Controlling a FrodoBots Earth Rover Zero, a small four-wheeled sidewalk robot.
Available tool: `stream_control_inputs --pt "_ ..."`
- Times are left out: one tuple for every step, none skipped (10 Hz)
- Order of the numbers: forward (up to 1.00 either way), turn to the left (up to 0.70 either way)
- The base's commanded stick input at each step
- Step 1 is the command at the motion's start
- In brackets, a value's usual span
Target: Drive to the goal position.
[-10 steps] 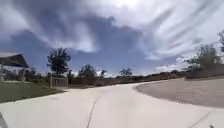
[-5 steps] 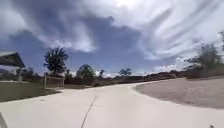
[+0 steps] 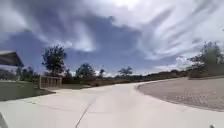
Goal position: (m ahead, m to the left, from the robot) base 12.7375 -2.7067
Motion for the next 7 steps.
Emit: stream_control_inputs --pt "0.85 0.00" --pt "0.85 0.00" --pt "0.85 0.00" --pt "0.85 0.00" --pt "0.85 0.00" --pt "0.85 0.00" --pt "0.85 0.00"
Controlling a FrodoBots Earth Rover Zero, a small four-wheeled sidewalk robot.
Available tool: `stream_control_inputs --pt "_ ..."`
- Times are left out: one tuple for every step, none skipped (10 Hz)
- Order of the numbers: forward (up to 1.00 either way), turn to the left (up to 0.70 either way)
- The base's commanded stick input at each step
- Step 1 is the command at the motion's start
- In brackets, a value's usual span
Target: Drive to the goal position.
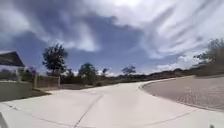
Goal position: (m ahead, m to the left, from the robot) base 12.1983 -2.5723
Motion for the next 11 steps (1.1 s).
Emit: stream_control_inputs --pt "0.85 0.00" --pt "0.85 0.00" --pt "0.85 0.00" --pt "0.85 0.00" --pt "0.85 0.00" --pt "0.85 0.00" --pt "0.85 0.00" --pt "0.85 0.00" --pt "0.85 0.00" --pt "0.85 0.00" --pt "0.85 0.00"
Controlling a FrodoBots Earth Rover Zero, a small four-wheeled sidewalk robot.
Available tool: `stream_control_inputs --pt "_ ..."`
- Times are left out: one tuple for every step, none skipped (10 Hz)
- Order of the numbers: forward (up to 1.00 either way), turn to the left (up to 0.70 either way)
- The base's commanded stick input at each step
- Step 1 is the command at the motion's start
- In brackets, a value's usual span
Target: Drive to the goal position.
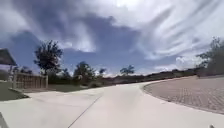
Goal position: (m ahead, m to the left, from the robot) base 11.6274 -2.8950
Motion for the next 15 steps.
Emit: stream_control_inputs --pt "0.85 0.00" --pt "0.85 0.00" --pt "0.85 0.00" --pt "0.85 0.00" --pt "0.85 0.00" --pt "0.85 0.00" --pt "0.85 0.00" --pt "0.85 0.00" --pt "0.85 0.00" --pt "0.85 0.00" --pt "0.85 0.00" --pt "0.85 0.00" --pt "0.85 0.00" --pt "0.85 0.00" --pt "0.85 0.00"
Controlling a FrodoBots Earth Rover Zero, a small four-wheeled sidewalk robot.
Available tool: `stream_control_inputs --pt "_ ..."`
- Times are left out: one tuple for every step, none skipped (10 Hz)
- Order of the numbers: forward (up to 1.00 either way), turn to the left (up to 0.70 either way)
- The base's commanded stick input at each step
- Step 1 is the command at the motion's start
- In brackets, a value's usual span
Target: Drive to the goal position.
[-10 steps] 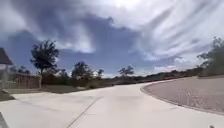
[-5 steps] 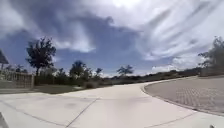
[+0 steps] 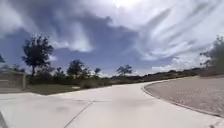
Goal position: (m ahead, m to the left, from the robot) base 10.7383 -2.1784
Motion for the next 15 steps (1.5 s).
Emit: stream_control_inputs --pt "0.85 0.01" --pt "0.85 0.04" --pt "0.85 0.34" --pt "0.85 0.29" --pt "0.85 0.08" --pt "0.85 0.01" --pt "0.85 0.00" --pt "0.85 0.00" --pt "0.85 0.00" --pt "0.85 0.00" --pt "0.85 0.00" --pt "0.85 0.00" --pt "0.85 0.00" --pt "0.85 0.00" --pt "0.85 0.00"
